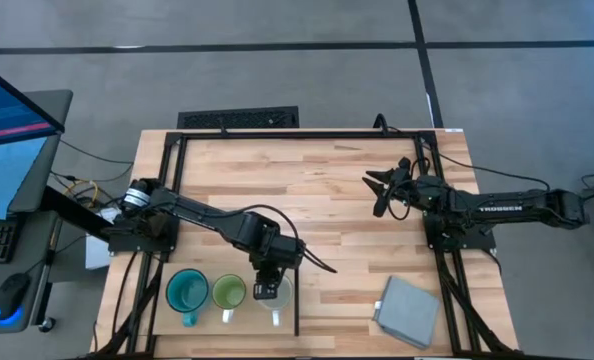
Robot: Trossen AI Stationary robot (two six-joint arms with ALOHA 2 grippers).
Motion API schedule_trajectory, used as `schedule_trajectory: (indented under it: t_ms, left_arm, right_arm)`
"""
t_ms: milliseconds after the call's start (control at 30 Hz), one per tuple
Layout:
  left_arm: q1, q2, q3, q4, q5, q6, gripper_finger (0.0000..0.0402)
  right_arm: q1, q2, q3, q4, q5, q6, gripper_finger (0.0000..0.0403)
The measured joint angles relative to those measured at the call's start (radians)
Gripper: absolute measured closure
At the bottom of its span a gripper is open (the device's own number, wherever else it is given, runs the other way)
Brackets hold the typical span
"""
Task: Stack small to large cups/mugs on shelf
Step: Put the white mug on the shelf
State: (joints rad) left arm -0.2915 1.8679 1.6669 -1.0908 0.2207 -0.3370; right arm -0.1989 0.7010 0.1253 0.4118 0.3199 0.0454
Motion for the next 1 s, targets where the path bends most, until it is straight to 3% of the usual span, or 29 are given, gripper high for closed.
schedule_trajectory:
  t_ms: [800, 1000]
  left_arm:
    - [0.001, 0.000, 0.000, 0.010, 0.005, -0.046, 0.0320]
    - [0.001, 0.001, 0.000, 0.022, 0.037, -0.041, 0.0264]
  right_arm:
    - [0.000, 0.000, 0.000, 0.000, 0.000, 0.000, 0.0274]
    - [0.000, 0.000, 0.000, 0.000, 0.000, 0.001, 0.0274]
